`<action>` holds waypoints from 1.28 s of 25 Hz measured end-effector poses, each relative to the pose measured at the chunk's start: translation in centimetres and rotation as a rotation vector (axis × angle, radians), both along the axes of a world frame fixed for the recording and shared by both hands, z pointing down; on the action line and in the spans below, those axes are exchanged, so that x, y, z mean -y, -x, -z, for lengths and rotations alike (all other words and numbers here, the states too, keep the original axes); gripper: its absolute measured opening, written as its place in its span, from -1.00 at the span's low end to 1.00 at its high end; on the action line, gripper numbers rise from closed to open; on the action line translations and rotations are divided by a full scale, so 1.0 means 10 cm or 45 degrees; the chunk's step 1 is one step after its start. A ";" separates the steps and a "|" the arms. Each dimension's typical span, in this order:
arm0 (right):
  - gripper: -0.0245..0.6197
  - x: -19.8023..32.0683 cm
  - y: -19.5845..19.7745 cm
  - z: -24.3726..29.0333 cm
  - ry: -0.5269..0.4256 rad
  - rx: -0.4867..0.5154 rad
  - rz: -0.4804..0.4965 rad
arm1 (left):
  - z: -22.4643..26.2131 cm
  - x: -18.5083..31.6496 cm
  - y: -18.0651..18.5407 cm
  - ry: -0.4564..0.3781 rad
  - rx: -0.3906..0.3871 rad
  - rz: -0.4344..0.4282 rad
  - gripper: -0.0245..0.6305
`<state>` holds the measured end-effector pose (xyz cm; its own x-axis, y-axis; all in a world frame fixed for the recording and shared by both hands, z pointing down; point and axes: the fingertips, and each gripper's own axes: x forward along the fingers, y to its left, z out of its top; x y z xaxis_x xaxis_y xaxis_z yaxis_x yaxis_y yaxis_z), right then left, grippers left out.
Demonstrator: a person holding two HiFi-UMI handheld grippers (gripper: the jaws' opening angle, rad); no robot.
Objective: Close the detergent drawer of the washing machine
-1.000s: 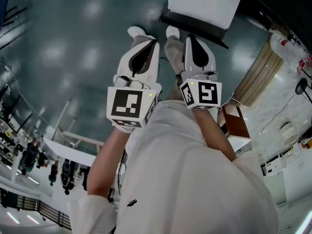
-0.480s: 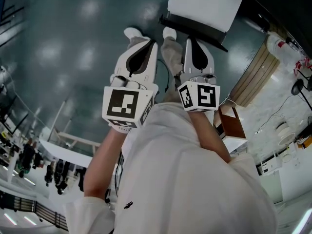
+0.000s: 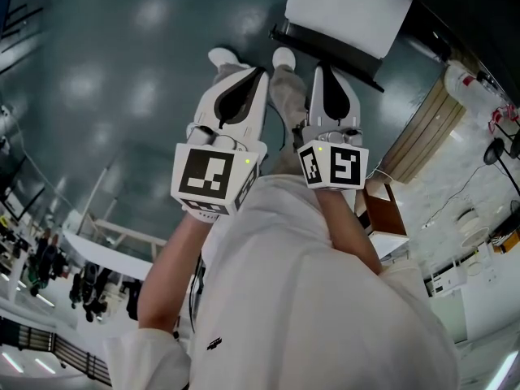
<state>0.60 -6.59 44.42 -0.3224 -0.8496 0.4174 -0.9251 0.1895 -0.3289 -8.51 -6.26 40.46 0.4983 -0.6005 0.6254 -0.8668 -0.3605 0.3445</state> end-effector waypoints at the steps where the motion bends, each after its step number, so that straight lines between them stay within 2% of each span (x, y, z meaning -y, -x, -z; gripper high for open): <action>1: -0.92 0.01 -0.01 0.00 -0.004 0.000 0.000 | 0.00 0.01 0.00 -0.001 -0.002 0.001 -0.88; 18: -0.92 0.67 -0.23 0.06 -0.091 0.054 -0.080 | -0.01 0.23 -0.10 -0.013 -0.025 -0.007 -0.88; 32: -0.92 0.95 -0.30 0.06 -0.138 0.100 -0.065 | -0.08 0.46 -0.23 -0.012 -0.018 -0.033 -0.87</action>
